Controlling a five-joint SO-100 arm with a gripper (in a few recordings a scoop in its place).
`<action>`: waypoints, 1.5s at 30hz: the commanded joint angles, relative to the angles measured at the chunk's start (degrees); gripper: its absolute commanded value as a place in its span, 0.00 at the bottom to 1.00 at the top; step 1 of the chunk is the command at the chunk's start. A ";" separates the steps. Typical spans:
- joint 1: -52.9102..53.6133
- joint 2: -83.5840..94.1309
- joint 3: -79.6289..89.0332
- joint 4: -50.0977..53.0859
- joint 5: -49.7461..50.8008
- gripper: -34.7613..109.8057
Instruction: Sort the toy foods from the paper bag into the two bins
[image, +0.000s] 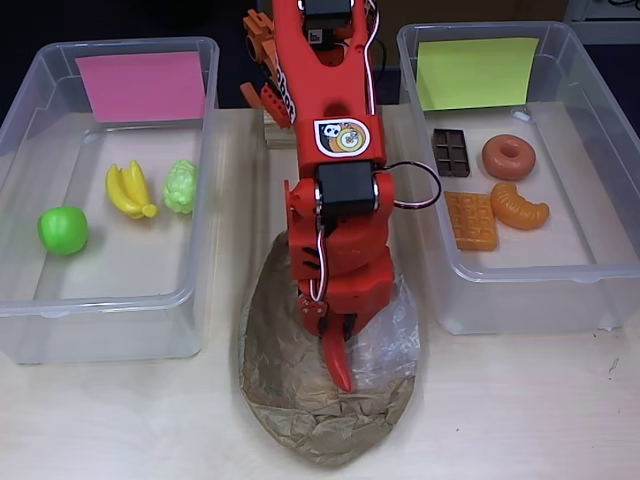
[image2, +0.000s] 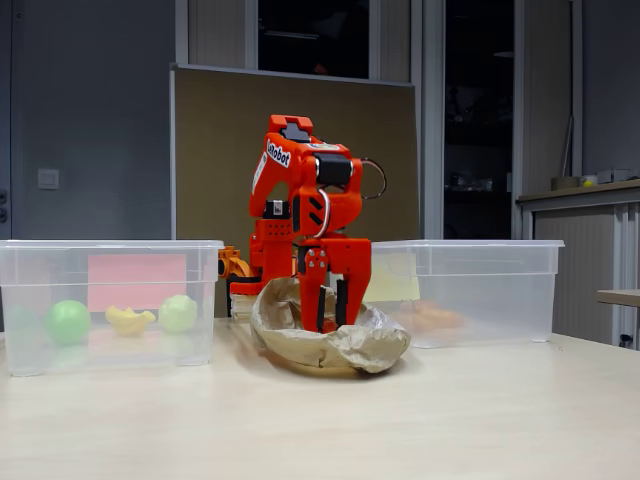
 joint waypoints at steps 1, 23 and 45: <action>-0.53 2.99 -7.12 8.70 -3.25 0.24; 23.03 44.12 2.11 24.26 -20.48 0.24; 49.04 27.16 26.46 -7.12 -23.99 0.29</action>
